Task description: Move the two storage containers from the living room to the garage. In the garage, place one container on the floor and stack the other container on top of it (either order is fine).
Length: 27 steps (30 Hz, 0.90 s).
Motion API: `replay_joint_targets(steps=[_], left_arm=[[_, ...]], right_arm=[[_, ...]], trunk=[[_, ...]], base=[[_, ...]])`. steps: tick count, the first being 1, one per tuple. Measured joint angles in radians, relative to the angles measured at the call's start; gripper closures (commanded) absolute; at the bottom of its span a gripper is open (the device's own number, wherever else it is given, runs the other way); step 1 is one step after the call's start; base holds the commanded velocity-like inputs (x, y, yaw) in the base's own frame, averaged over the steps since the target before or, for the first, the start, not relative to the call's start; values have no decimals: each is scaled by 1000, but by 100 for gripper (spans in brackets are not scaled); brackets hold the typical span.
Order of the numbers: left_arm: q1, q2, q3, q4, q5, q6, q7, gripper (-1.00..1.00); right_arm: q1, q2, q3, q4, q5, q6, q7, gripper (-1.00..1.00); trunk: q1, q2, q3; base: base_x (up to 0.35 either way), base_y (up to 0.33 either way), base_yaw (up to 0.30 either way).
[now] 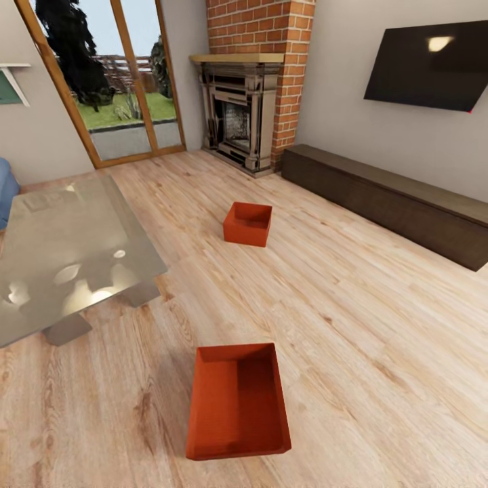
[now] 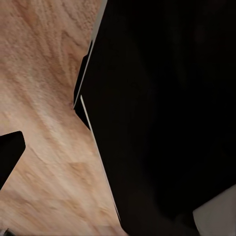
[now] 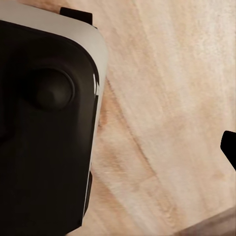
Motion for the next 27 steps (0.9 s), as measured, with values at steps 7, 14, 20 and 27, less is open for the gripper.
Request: replay_joint_targets(steps=[7, 14, 20, 27], left_arm=[[0, 0, 0, 0, 1, 0, 0, -100], [0, -4, 6, -7, 6, -5, 0, -100], [1, -4, 10, -5, 14, -110, 2, -100], [1, -4, 10, -2, 16, -160, 2, -100]], right_arm=[[0, -1, 0, 0, 0, -1, -1, -100], [0, 0, 0, 0, 1, -3, 0, -100], [0, 3, 1, 0, 1, -6, -1, -100], [0, 4, 2, 0, 1, -6, -2, -100]], trunk=[[0, 0, -11], [0, 0, -22], [0, 0, -31], [0, 0, -38]], base=[[0, 0, 0], [0, 0, 0], [0, 0, 89], [0, 0, 83]])
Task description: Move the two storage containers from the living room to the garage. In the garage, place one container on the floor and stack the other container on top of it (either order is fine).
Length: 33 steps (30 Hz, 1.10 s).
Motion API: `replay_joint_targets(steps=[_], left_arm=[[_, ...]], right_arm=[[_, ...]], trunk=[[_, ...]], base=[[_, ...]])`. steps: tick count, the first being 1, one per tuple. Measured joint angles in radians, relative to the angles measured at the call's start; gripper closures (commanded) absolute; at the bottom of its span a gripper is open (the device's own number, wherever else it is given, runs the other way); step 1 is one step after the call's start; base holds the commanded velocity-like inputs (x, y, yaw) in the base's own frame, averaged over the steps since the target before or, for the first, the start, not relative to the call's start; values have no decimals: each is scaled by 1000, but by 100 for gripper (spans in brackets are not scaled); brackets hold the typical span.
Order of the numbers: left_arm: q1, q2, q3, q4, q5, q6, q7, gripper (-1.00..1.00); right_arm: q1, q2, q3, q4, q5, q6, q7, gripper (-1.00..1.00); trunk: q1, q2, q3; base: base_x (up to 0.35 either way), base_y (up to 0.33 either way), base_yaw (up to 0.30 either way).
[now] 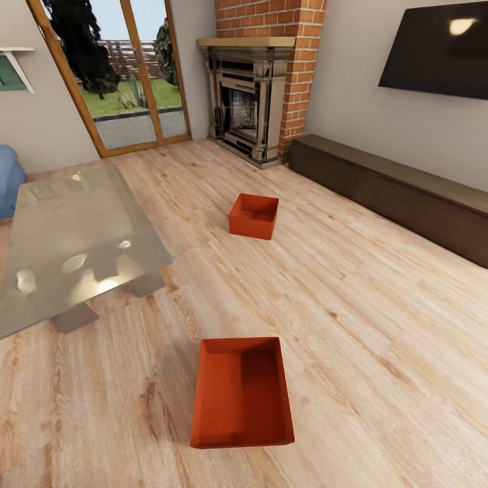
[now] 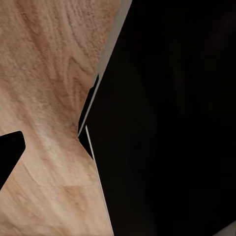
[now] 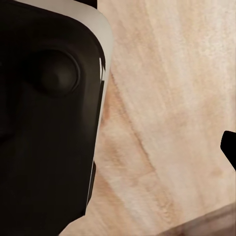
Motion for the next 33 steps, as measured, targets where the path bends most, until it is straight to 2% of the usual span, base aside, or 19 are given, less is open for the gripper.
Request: replay_joint_targets(steps=[22, 33], left_arm=[[0, 0, -1, 2, 2, -1, 0, -100], [0, 0, 3, 42, 3, 0, 0, -100]], right_arm=[[0, -5, -2, 0, -2, -5, 2, -100], [0, -5, -2, 0, -1, -5, 2, -100]], trunk=[[0, 0, -33], [0, 0, -50]], base=[[0, 0, 1], [0, 0, 0]])
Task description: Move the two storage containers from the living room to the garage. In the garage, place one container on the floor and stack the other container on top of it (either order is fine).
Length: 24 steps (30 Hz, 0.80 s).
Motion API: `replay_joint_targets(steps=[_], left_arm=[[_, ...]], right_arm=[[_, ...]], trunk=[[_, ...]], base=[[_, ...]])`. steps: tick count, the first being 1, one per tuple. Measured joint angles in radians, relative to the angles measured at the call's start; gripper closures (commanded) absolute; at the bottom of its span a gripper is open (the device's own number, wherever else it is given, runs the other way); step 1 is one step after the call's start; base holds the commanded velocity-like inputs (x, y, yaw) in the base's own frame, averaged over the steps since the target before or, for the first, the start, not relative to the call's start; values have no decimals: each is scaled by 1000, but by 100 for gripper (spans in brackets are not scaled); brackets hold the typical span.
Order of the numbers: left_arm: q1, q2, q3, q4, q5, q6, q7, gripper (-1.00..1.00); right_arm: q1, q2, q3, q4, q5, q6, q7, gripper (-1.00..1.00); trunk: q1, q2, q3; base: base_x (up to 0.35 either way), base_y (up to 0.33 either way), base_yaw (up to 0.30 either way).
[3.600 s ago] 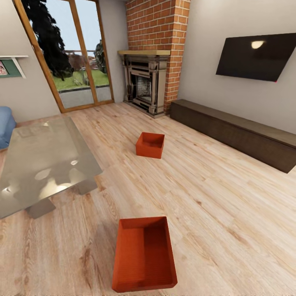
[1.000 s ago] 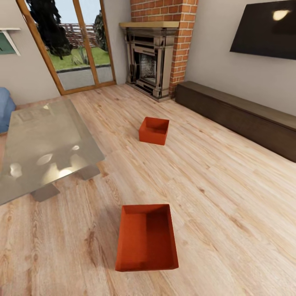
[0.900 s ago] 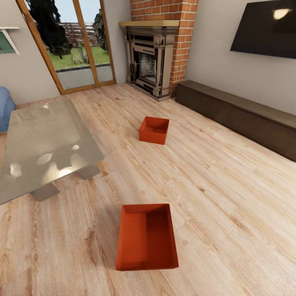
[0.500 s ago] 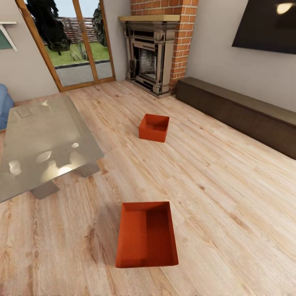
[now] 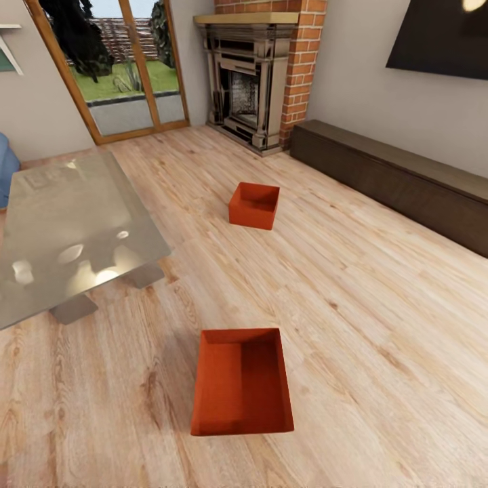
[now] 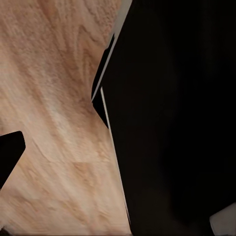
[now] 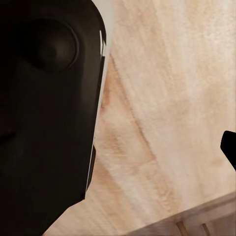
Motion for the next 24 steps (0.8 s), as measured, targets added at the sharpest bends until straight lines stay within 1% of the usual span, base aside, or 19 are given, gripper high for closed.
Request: replay_joint_targets(steps=[24], left_arm=[[0, 1, 0, 2, 2, 3, 1, -100]], right_arm=[[0, 0, 1, 0, 1, 0, 0, -100]], trunk=[[0, 0, -38]], base=[[0, 0, 0]])
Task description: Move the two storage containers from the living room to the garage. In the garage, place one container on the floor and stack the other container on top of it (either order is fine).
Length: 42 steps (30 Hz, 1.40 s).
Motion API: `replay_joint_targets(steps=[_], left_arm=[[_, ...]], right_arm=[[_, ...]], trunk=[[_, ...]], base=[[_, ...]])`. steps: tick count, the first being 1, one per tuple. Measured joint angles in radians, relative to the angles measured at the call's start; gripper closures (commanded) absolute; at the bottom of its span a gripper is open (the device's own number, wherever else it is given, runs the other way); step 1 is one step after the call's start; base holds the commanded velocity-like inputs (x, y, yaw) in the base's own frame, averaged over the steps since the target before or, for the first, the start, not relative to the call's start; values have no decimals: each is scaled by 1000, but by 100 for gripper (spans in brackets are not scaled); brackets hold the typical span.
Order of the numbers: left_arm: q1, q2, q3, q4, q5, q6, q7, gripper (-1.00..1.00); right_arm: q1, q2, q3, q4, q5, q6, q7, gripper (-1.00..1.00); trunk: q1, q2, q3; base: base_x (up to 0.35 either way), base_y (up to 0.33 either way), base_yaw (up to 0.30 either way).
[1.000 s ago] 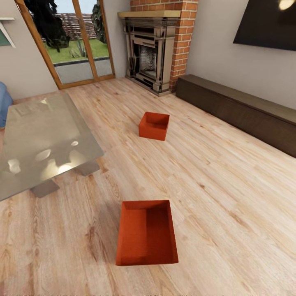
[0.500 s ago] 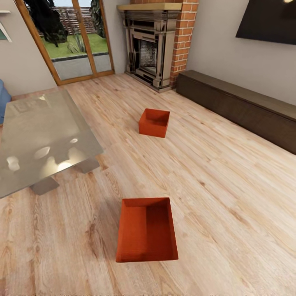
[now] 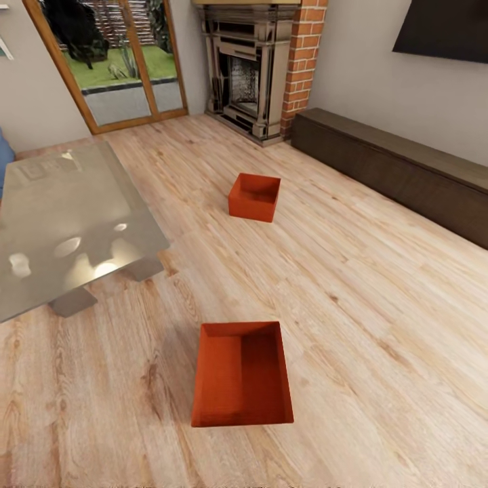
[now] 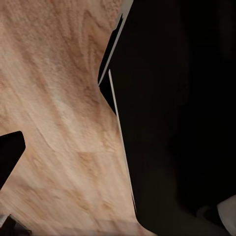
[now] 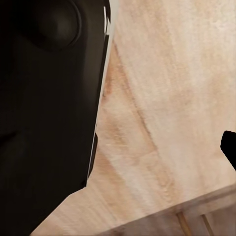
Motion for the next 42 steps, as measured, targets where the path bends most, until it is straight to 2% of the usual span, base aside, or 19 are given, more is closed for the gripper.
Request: replay_joint_targets(steps=[21, 26, 32, 33, 34, 36, 38, 39, 40, 41, 42], left_arm=[[0, -1, 0, 0, 0, -2, 0, -100], [0, -1, 0, 0, -1, -2, -1, -100], [0, 0, -1, -6, -3, -7, -5, -100], [-1, 50, -3, -109, 14, 3, 22, -100], [-1, 119, 3, -166, 17, 9, 33, -100], [0, 158, 7, -231, 38, 34, 40, -100], [-14, 215, 8, -286, 76, 94, 49, -100], [-30, 225, 7, -294, 85, 114, 50, -100], [-69, 238, 6, -303, 96, 159, 53, -100], [-143, 244, 6, -309, 104, 236, 55, -100], [-203, 241, 6, -312, 106, 283, 56, -100]], right_arm=[[0, 6, 5, 0, 9, -2, 1, -100], [0, 15, 6, 0, 9, 0, 2, -100], [0, 6, 8, 0, 10, -1, 1, -100], [2, -18, 0, -7, 5, 14, -14, -100], [-4, -36, -1, -11, 5, 16, -16, -100], [-51, -72, -1, -29, 1, 16, -27, -100], [-147, -112, -9, -52, -36, 17, -37, -100], [-167, -119, -14, -56, -51, 17, -39, -100], [-210, -128, -18, -62, -76, 18, -41, -100], [-275, -132, -21, -68, -103, 18, -43, -100], [-309, -130, -23, -73, -115, 14, -43, -100]], trunk=[[0, 0, -7], [0, 0, -7], [0, 0, -7], [0, 0, -7], [0, 0, -7], [0, 0, -7], [0, 0, -6], [0, 0, -7], [0, 0, -6], [0, 0, -6], [0, 0, -6]], base=[[0, 0, 0], [0, 0, 0], [0, 0, 0], [0, 0, 0], [0, 0, 0], [0, 0, 0], [0, 0, 0], [0, 0, 0], [0, 0, 0], [0, 0, 0], [0, 0, 0]])
